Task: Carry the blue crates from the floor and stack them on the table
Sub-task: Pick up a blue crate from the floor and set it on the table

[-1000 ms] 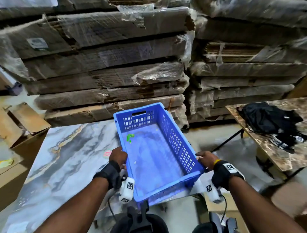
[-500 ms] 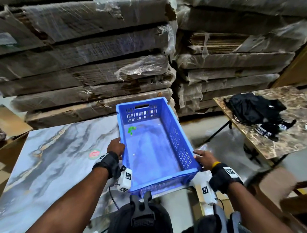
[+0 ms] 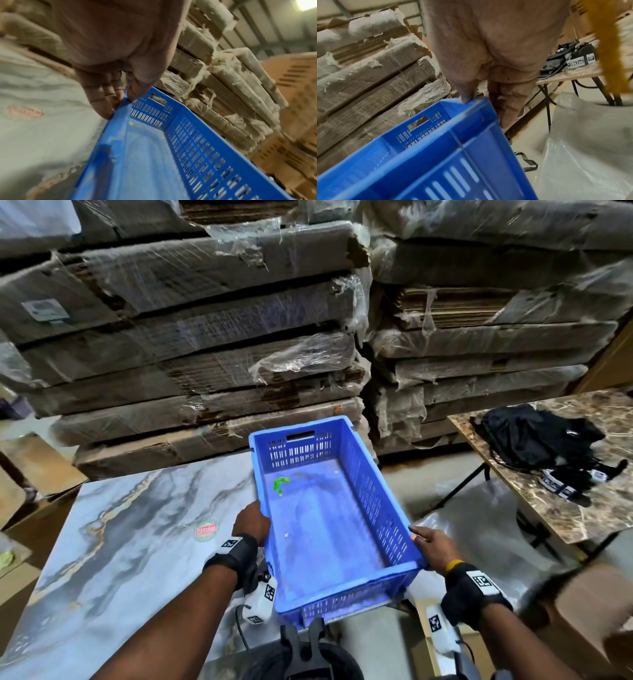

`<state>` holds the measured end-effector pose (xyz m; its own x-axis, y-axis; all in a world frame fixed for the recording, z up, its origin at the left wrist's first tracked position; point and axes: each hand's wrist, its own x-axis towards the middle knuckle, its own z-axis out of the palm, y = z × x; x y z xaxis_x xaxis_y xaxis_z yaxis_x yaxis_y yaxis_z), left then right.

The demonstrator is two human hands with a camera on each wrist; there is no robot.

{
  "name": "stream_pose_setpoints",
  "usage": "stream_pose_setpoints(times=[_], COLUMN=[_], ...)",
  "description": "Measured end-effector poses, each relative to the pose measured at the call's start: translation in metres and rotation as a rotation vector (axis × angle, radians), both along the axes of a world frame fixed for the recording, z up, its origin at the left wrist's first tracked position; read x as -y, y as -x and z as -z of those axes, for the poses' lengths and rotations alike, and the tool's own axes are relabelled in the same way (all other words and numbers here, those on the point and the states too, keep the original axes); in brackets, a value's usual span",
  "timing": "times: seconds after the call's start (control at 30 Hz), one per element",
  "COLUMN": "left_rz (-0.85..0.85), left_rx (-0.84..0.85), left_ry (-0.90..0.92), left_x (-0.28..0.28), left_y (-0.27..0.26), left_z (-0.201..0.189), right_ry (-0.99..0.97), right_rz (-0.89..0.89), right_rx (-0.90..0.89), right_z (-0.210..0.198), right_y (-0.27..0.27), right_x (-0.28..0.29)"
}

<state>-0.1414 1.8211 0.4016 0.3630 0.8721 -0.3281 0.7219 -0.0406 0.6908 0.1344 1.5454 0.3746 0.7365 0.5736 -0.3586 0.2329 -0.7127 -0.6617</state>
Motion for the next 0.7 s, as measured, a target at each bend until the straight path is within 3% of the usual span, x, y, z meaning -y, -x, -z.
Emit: stream_pose_setpoints(times=[0.2,0.27,0.43,0.57,0.7], left_rz=[0.200,0.238,0.457,0.638,0.863], left_rx=[-0.330,-0.351,-0.120,0.063,0.128], left_ry=[-0.129,-0.184,-0.354,-0.372,-0.328], left_x=[0.006,0.014,0.043,0.103,0.173], left_y=[0.005,0.006,0.010,0.018,0.021], left_z=[-0.011,-0.021,-0.045,-0.062,-0.056], right_ry=[0.061,0.019,-0.203,-0.284,-0.269], right_rz=[-0.013,0.041,0.216,0.353,0.504], right_rx=[0.107,0.168,0.209,0.173,0.156], right_z=[-0.017,-0.025,-0.054,-0.063,-0.054], right_y=[0.027,0.042,0.106,0.179,0.243], right_x=[0.006,0.011,0.039,0.083,0.144])
